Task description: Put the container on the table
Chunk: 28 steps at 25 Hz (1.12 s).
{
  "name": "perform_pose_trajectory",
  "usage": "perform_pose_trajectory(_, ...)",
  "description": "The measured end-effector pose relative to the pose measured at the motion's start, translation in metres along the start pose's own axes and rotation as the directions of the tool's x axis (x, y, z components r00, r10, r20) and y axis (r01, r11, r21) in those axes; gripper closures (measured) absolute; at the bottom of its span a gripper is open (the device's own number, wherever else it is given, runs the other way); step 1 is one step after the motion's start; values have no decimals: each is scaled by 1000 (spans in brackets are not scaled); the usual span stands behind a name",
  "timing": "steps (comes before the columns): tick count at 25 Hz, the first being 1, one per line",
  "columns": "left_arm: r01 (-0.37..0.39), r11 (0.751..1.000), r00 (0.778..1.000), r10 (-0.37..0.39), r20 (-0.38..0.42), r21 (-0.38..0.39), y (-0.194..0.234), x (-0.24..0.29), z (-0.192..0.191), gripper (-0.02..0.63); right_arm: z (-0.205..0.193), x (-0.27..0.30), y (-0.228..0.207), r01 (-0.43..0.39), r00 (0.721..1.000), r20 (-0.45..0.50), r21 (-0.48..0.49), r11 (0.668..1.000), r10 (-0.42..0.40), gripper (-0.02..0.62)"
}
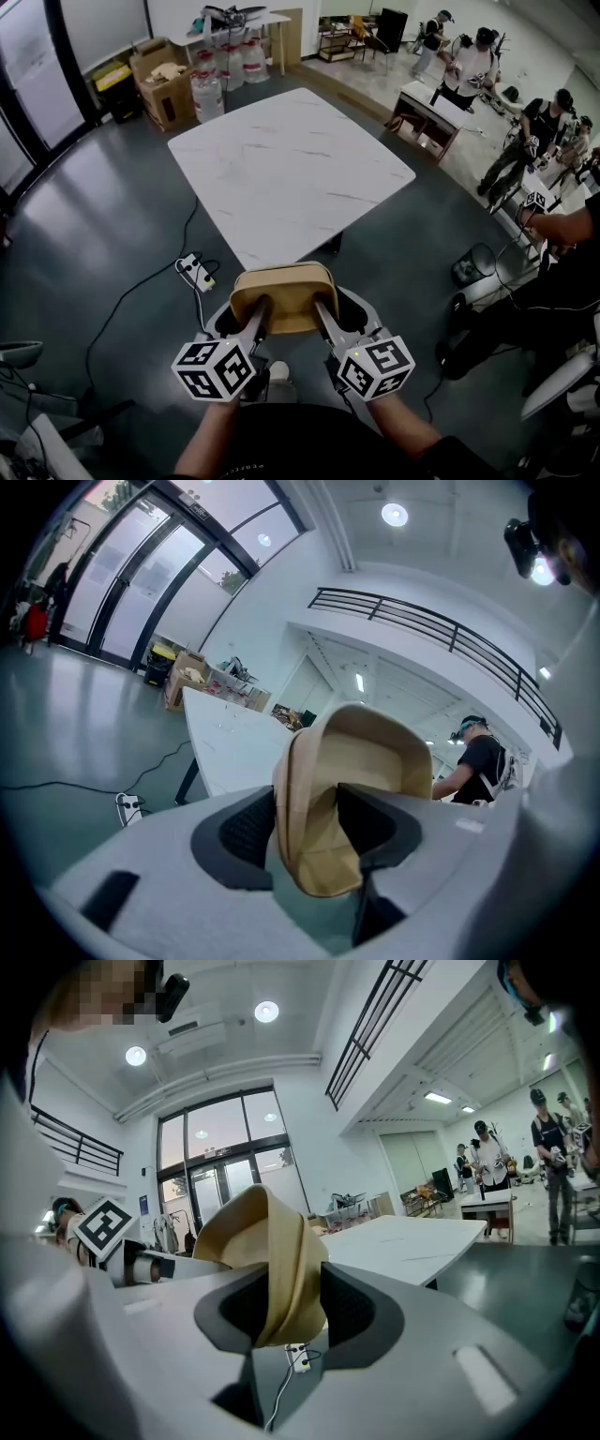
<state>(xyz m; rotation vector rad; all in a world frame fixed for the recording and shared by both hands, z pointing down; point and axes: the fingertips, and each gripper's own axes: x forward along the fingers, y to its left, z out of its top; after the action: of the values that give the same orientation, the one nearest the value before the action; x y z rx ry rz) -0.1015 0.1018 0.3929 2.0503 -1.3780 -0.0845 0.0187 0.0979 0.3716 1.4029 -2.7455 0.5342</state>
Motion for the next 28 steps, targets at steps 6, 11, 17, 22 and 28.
perform_pose_trajectory(6,12,1000,1000,-12,-15,3,26,24,22,407,4,39,-5,19,1000,-4,4,1000,-19,467)
perform_pose_trajectory(11,22,1000,999,-22,-26,9,45,39,34,407,2,64,-8,35,999,-6,10,999,-35,468)
perform_pose_trajectory(17,23,1000,999,-23,-33,8,56,48,40,407,2,79,-10,43,999,-9,13,999,-43,468)
perform_pose_trajectory(22,12,1000,999,-12,-39,-8,70,55,42,407,-2,96,-12,37,999,-27,16,999,-37,466)
perform_pose_trajectory(28,-6,1000,1000,6,-30,-7,82,66,51,407,0,117,-17,20,999,-38,11,1000,-19,466)
